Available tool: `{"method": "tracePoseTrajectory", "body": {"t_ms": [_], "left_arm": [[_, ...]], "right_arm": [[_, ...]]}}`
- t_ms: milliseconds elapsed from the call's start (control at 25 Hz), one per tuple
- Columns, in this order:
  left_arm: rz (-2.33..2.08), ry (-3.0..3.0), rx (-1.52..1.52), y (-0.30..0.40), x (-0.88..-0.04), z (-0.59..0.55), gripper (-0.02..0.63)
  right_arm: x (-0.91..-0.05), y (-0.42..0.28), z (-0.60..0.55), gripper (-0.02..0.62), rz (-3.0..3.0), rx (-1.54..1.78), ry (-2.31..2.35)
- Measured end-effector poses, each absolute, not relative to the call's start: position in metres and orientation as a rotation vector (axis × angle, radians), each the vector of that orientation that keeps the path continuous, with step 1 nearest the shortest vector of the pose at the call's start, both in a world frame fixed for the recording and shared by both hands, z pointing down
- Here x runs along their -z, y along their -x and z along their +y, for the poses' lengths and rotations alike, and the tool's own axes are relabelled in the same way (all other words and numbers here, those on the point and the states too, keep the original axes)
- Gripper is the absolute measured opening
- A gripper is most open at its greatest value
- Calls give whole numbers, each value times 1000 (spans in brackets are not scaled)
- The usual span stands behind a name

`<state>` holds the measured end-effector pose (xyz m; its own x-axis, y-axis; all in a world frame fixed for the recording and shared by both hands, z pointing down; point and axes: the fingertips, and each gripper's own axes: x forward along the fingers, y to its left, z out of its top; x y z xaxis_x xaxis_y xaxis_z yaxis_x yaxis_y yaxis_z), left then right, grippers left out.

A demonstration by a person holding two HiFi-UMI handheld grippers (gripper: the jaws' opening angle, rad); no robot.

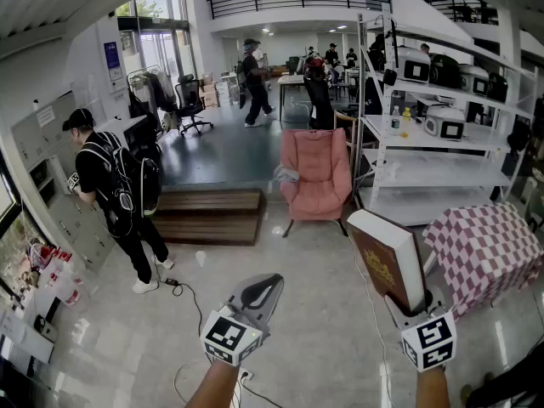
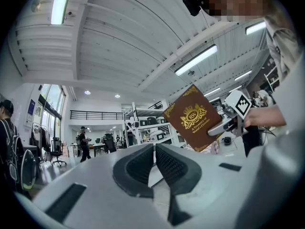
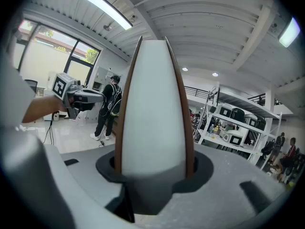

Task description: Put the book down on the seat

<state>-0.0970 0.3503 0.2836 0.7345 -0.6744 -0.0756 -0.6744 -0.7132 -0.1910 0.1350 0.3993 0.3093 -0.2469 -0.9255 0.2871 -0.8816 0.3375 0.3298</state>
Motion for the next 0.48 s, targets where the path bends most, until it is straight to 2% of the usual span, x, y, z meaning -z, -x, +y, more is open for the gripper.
{"method": "tracePoseTrajectory", "body": {"t_ms": [480], "left_arm": [[1058,2753,-13,131,-292,314,9]], "right_arm": [[-316,-100,366,210,-2161,128,-1600]]}}
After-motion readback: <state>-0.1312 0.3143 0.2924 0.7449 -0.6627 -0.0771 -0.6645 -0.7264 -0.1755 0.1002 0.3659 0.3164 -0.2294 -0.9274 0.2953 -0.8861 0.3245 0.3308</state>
